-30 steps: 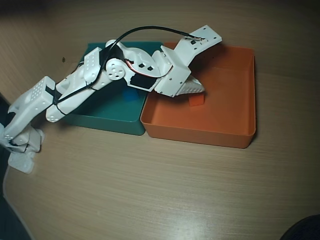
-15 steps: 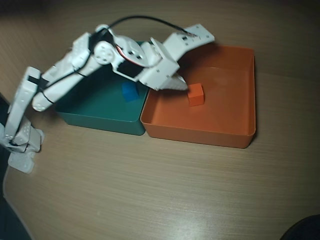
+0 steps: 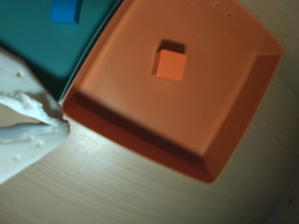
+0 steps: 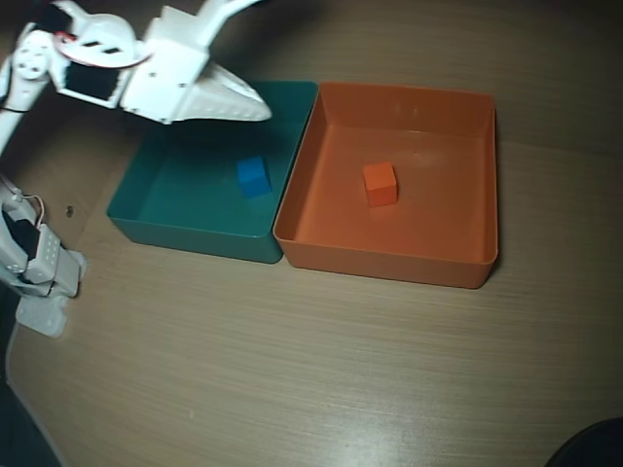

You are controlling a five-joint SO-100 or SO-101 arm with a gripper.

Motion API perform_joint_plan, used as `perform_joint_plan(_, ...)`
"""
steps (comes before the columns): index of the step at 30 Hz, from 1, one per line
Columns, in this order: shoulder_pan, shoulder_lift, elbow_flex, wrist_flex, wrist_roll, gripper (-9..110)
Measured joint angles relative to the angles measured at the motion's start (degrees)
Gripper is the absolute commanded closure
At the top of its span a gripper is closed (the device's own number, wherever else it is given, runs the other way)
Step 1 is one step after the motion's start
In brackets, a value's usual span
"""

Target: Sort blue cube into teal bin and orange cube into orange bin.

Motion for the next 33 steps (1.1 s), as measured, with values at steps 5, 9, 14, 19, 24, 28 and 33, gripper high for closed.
perform_joint_plan(5,2.6,9.9,11.6,0.0,-0.4,107)
perform_joint_plan(9,5.1,16.9,22.5,0.0,-0.7,107)
perform_joint_plan(14,7.7,26.4,36.4,0.0,-0.7,107)
perform_joint_plan(19,10.2,38.1,49.7,0.0,-0.7,107)
perform_joint_plan(24,13.2,52.1,61.7,0.0,-0.7,107)
perform_joint_plan(28,16.1,63.4,71.8,0.0,-0.7,107)
perform_joint_plan(33,18.1,76.3,85.5,0.0,-0.7,107)
